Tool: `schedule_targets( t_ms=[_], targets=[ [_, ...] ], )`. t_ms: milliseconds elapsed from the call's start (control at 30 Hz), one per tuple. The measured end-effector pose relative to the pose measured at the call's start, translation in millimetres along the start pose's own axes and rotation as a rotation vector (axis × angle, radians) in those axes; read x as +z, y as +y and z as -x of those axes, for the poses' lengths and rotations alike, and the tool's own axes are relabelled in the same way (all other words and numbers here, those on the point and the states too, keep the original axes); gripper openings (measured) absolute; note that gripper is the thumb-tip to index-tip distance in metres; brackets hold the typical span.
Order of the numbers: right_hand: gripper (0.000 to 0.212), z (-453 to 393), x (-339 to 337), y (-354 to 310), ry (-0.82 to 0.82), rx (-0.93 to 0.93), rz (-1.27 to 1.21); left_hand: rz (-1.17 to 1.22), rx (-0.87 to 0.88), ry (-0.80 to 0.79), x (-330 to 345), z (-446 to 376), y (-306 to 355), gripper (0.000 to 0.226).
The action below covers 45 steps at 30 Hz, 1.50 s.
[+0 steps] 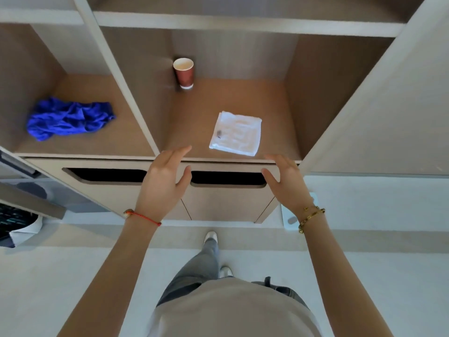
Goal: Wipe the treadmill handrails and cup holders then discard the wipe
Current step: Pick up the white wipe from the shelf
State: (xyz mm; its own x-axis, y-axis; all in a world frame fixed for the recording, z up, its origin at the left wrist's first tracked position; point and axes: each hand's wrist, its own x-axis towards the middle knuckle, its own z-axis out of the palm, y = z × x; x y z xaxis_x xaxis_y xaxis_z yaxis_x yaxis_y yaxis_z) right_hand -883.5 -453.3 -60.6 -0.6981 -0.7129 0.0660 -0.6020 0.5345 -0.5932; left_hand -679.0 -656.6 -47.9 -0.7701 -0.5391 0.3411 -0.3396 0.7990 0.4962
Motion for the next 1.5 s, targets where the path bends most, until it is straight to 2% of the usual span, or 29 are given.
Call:
schedule_targets(
  t_ms=[167,267,433,633,733,867,1100,1300,1500],
  targets=[
    [0.039,-66.0,25.8,8.3,0.011,0.070,0.013,-0.015,-0.017,-0.084,37.6,-64.6,-35.8,0.044],
    [0.042,-108.9,40.2,14.3,-0.002,0.150,0.123,-0.061,0.011,-0.134,61.9,-93.4,-53.4,0.044],
    [0.060,-154.5,61.2,20.4,-0.024,0.236,0.105,-0.119,-0.007,-0.284,99.8,-118.1,-79.2,0.044],
    [0.084,-176.4,86.1,29.2,-0.151,0.207,0.131,-0.123,-0.082,-0.404,120.9,-121.3,-93.4,0.045],
    [0.086,-176.5,91.5,38.4,-0.121,0.193,0.165,-0.126,-0.096,-0.403,124.6,-120.9,-96.4,0.044],
    [0.079,-178.2,91.8,42.1,-0.066,0.183,0.221,-0.125,-0.120,-0.383,126.6,-120.8,-94.4,0.043],
    [0.042,-170.4,95.0,37.2,-0.008,0.129,0.177,-0.127,-0.164,-0.382,125.3,-121.2,-85.2,0.043],
    [0.040,-159.6,76.9,40.8,-0.001,0.197,0.045,-0.080,-0.141,-0.351,116.8,-115.8,-72.8,0.041],
    [0.038,-114.9,48.5,50.1,0.097,0.268,-0.082,-0.029,-0.064,-0.285,106.2,-105.4,-52.7,0.037]
  ],
)
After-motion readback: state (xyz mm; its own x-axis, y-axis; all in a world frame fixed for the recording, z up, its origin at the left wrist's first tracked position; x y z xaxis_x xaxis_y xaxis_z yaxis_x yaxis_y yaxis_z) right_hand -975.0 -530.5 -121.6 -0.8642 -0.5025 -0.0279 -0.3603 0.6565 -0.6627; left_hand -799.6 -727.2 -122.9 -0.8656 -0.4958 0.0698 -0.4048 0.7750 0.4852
